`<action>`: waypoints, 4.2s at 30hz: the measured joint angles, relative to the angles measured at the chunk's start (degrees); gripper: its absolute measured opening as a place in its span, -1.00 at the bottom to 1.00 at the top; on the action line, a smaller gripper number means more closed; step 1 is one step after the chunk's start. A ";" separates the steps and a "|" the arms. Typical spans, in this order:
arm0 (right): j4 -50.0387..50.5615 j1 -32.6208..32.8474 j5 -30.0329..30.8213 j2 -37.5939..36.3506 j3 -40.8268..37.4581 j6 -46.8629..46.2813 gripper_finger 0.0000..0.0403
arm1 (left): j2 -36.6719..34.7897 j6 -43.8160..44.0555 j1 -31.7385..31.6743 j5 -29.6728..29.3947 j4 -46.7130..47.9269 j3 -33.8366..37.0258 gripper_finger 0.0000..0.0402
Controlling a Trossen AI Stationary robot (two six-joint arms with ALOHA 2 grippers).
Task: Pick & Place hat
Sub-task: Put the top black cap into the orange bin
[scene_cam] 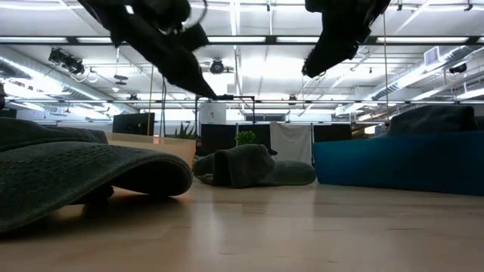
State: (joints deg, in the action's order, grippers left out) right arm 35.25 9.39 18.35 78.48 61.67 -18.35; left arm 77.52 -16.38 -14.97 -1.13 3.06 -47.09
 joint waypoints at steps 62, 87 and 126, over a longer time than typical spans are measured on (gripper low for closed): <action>2.05 0.04 0.20 -0.04 0.06 -3.67 -0.18 | -23.82 16.30 5.89 -4.27 23.09 -4.39 -0.93; 1.88 0.02 0.22 -0.02 0.07 -3.03 -0.18 | -29.64 57.76 20.98 -14.82 56.76 -0.87 -0.92; 2.03 0.02 0.20 -0.02 0.04 -3.21 -0.18 | -27.85 50.85 26.83 -13.70 73.66 -9.02 -0.93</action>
State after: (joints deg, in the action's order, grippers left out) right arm 37.28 9.41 18.55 78.46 61.71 -21.56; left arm 49.67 34.47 11.86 -14.83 76.72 -56.11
